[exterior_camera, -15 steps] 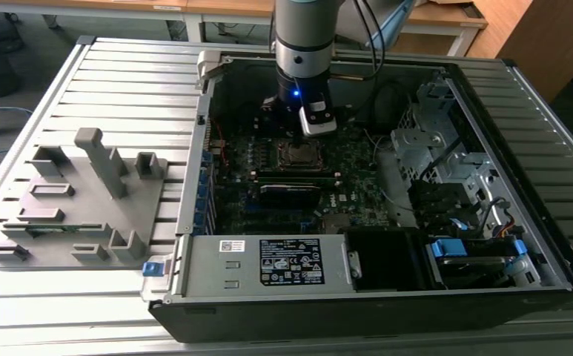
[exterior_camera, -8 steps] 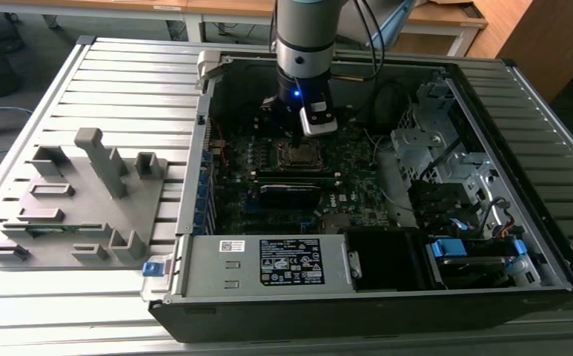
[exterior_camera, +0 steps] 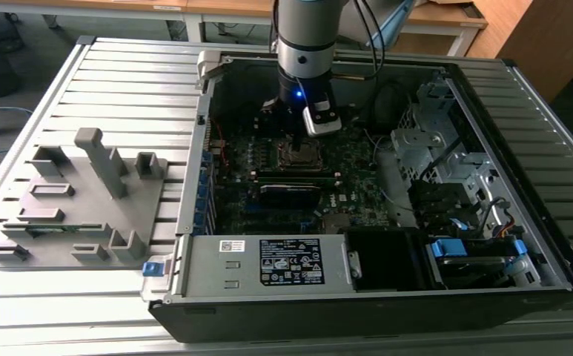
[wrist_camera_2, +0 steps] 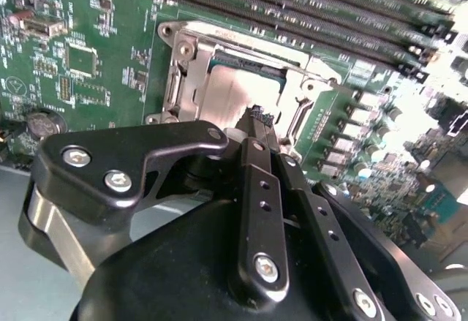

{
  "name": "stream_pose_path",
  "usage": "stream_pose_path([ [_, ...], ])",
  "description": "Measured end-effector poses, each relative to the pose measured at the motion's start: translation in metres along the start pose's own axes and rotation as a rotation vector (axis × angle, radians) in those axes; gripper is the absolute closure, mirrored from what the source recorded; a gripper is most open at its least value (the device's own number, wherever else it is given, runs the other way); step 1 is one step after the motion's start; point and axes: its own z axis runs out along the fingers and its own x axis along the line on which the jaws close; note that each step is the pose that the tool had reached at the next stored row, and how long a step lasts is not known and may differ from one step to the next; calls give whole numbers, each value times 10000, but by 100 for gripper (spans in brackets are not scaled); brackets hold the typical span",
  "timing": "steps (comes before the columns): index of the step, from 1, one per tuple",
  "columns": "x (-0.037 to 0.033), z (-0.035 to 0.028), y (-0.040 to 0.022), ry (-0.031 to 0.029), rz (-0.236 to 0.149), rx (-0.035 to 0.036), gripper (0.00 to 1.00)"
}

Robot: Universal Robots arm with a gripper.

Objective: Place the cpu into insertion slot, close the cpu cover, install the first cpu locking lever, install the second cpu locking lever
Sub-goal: 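Install the first cpu locking lever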

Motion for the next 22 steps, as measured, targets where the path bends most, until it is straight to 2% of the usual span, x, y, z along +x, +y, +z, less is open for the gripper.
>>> stream_pose_path([
  [5,-37,3,9,5,-133,2,89],
  [13,-66,11,17,48,-943,-23,89],
  [22,-75,2,19,48,-950,-23,89],
])
